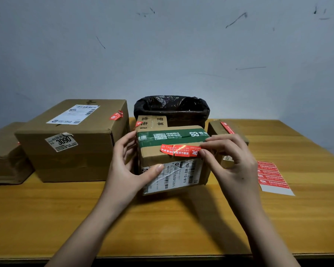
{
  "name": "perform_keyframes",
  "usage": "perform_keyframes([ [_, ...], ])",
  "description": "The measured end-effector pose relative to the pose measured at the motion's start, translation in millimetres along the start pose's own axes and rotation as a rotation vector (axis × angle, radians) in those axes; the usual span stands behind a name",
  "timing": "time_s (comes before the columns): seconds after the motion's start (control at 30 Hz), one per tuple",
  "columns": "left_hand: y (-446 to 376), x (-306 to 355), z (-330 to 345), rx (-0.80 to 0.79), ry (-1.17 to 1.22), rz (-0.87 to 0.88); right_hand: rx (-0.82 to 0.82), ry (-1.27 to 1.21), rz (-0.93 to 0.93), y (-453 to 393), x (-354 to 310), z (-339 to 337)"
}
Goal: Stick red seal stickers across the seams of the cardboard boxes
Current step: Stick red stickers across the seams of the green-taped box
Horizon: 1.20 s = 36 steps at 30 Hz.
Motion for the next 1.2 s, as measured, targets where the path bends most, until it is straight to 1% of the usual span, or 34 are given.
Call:
perform_keyframes([
  [0.27, -2, -1, -2, 0.015, 0.0, 0.004, -0.069, -0.013, 0.053, -3, -8, 3],
  [0.37, -3, -2, -2, 0.01, -0.012, 0.01, -0.12, -0.039, 0.12, -6, -11, 4],
  [0.53, -2, -2, -1, -0.007, -0.04, 0.01, -0.166, -0.136, 0.293, -8, -13, 4],
  [0.63, -2, 0, 0, -0.009, -0.044, 0.019, -0.194, -0.145, 0.328, -10, -14, 3],
  [0.77, -2, 3, 3, -0.001, -0.046, 0.033, -0.209, -0.165, 0.352, -11, -18, 4],
  [0.83, -1, 4, 4, -0.001, -0.047, 0.035, -0.188, -0.157, 0.34, -13, -21, 5],
  [0.97, 0, 3, 5, -0.008, -0.062, 0.021, -0.06, 0.043, 0.179, -20, -26, -5],
  [1.1, -1, 4, 5, -0.006, -0.071, 0.02, -0.058, 0.027, 0.225, -22, -25, -7],
  [1.2, -1, 3, 7, -0.001, -0.069, 0.023, -0.092, -0.046, 0.28, -21, -27, -4],
])
Point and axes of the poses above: each hand's wrist, its own y-axis away from the middle knuckle, its own z-axis out of the palm, x = y × z, the point moved 6 cm from there along -y, towards the middle knuckle, and after that the axes turned 7 degrees about x, right-handed, at the moved point
